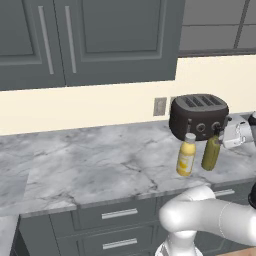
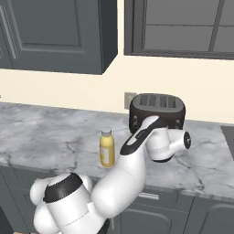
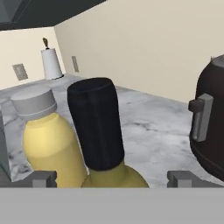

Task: There is a wine glass and glass cup on the dining counter. Place the wine bottle next to the wine glass and the juice bottle next to the glass cup.

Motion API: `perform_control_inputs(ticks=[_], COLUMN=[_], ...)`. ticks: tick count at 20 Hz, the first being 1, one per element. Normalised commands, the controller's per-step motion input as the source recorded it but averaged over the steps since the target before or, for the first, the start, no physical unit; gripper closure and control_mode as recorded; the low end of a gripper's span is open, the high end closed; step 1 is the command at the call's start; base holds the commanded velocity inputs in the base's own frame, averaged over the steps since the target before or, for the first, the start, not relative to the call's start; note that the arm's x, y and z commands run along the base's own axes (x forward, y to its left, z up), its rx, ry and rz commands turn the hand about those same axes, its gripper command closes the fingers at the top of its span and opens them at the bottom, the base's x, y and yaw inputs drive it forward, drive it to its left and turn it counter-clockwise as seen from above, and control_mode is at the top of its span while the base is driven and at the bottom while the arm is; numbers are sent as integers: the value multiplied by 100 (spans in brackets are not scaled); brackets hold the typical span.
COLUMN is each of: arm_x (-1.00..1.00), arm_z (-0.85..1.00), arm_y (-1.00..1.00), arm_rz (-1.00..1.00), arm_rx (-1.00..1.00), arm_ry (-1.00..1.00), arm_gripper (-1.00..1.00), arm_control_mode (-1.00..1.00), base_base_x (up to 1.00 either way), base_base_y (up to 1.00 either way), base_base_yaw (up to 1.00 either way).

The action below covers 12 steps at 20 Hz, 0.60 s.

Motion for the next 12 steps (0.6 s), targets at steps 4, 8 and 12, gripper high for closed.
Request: perform_control_inputs(ticks=[4,8,12], arm_x=[0,0,0], arm_z=[-1,-4,-3], arm_y=[1,5,8], arm_rz=[0,0,-1], arm_rx=[0,0,2], arm_ry=[2,0,0], arm_gripper=[-100,-100,-100], arm_control_mode=[-100,-100,-100], base_base_x=[0,0,0], base_base_y=[0,0,0], base_base_yaw=[0,0,0])
